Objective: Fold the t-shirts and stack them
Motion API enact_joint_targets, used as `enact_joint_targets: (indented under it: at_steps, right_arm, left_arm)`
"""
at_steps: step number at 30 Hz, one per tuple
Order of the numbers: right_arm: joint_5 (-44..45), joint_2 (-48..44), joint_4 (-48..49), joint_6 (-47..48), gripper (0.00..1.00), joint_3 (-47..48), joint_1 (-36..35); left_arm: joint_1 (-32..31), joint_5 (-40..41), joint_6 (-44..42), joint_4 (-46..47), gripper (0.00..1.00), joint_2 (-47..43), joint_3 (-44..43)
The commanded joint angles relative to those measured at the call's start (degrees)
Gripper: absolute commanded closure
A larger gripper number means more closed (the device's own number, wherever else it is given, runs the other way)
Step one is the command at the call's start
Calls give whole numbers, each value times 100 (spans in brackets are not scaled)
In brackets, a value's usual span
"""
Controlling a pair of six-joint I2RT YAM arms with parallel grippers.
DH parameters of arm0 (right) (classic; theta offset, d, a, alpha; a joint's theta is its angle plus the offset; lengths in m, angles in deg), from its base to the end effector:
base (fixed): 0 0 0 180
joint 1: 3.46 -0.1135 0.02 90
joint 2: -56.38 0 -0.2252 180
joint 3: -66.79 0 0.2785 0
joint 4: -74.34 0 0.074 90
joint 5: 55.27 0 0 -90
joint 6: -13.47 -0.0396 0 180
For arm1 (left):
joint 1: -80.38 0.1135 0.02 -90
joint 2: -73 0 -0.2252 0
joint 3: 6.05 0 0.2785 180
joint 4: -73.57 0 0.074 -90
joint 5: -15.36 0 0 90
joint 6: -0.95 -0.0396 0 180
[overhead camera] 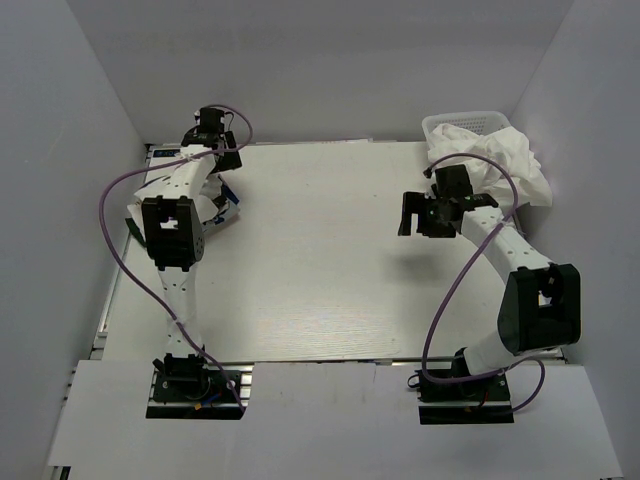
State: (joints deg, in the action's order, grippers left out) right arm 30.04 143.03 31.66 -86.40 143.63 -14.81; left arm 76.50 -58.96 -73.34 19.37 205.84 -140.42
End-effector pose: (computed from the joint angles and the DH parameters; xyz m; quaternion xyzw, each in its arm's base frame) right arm 0.3429 0.0721 0.2009 -0.0254 0.9459 0.0972 0.3086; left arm 0.5191 -0.0245 0.1969 -0.1401 0.9291 0.0734 0.3344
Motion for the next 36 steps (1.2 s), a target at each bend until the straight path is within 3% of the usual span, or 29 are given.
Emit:
enact_joint_targets:
  at_steps: [1, 12, 19, 23, 30, 36]
  right_arm:
    - [-85, 80, -35, -50, 10, 275, -16]
    - [-32, -52, -52, -50, 10, 73, -33]
    - [-374, -157, 96, 38, 10, 143, -25]
    - [-542, -377, 202, 20, 10, 12, -7]
    - [-568, -597, 247, 11, 10, -244, -34]
    - [-656, -667, 291, -33, 10, -340, -25]
  left_arm:
    - [-78, -522, -85, 476, 12, -82, 160]
    - [-183, 444, 73, 273, 13, -355, 1996]
    - [-183, 647, 73, -175, 7, -846, 1102]
    - [-183, 279, 20, 79, 3, -1680, 1320]
    - [-183, -908, 20, 800, 0, -2894, 3259]
    - [-236, -1173, 205, 932, 0, -2781, 3860]
